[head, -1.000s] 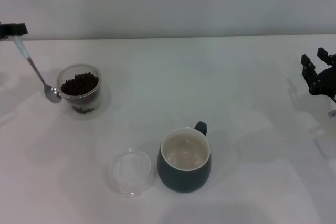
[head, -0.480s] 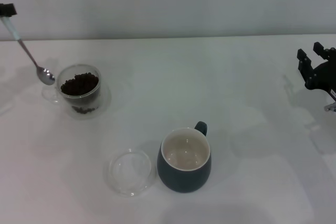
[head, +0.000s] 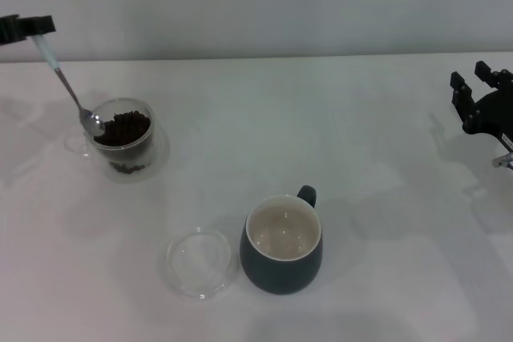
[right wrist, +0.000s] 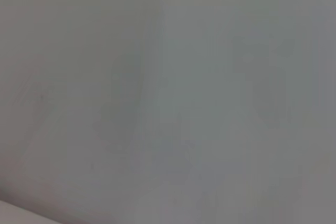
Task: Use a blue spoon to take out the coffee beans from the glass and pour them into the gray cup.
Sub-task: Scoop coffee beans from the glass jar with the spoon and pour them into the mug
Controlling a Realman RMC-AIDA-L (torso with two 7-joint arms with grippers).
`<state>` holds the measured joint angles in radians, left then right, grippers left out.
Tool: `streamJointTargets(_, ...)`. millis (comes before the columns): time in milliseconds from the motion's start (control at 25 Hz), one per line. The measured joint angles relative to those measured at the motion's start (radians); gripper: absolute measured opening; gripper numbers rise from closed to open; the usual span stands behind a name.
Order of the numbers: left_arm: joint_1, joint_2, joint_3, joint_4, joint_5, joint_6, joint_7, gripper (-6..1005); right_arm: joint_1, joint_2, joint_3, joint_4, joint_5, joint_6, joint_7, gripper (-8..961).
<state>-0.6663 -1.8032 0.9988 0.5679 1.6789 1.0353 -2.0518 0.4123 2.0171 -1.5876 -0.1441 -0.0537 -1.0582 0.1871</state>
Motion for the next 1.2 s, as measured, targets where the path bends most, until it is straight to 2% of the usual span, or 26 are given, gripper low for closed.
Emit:
streamJointTargets(600, 0.007, -0.084, 0.001, 0.006, 0.065, -0.092, 0.061, 136, 0.004, 0.002, 0.001, 0.0, 0.006, 0.014, -0.01, 387)
streamJointTargets(1000, 0.028, -0.086, -0.009, 0.0, 0.056, -0.087, -0.015, 136, 0.013, 0.002, 0.008, 0.0, 0.006, 0.045, -0.009, 387)
streamJointTargets(1200, 0.058, -0.088, -0.07, 0.006, 0.055, -0.056, -0.041, 136, 0.013, 0.002, 0.007, 0.0, 0.006, 0.046, -0.008, 387)
